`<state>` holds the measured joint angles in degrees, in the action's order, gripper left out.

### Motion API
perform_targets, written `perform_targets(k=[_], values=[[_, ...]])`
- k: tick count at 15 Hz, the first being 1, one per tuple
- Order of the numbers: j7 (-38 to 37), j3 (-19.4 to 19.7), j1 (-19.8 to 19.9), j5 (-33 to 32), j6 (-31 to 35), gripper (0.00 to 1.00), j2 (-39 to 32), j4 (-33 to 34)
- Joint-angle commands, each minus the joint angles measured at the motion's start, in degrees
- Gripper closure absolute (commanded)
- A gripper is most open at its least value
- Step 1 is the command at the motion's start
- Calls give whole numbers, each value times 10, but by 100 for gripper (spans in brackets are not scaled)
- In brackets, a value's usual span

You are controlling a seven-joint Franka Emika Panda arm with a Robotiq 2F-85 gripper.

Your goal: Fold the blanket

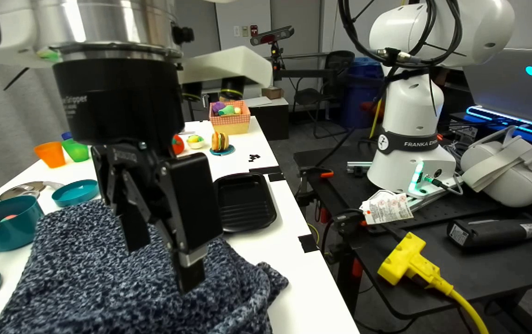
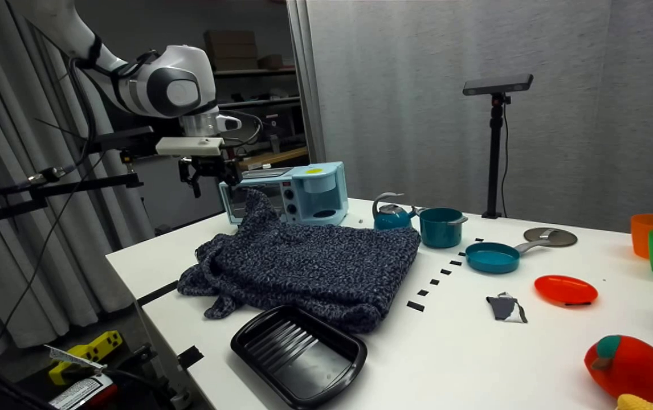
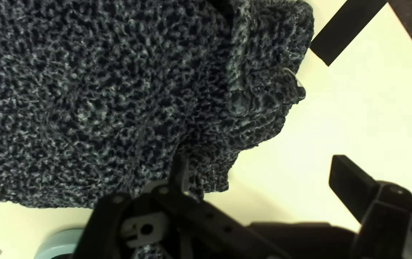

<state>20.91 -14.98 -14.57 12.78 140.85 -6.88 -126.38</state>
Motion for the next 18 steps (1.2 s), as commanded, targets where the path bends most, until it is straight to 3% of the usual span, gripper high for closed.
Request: perform_targets(k=[1,6,10,18], values=[[-14,-6,2,-15,6,0,0,1],[-49,-22,-15,-46,39,0,-17,9],[-109,-27,-37,-111,83,0,-56,22],[-227,46,-75,-291,171,0,-165,64]])
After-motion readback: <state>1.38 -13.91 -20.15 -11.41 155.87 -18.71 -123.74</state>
